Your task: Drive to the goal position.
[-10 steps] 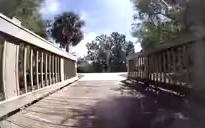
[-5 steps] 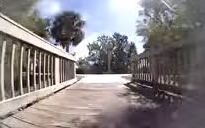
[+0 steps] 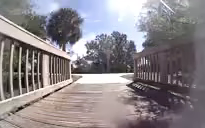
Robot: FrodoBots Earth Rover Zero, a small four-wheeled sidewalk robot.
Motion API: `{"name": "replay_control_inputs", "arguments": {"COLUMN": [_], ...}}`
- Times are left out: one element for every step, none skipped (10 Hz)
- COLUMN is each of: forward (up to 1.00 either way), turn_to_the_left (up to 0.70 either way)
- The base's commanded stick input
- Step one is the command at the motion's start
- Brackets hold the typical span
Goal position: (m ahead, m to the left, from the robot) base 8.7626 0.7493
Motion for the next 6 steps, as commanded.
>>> {"name": "replay_control_inputs", "arguments": {"forward": [0.85,0.85,0.85,0.85,0.85,0.85], "turn_to_the_left": [0.0,0.0,0.0,0.0,0.0,0.0]}}
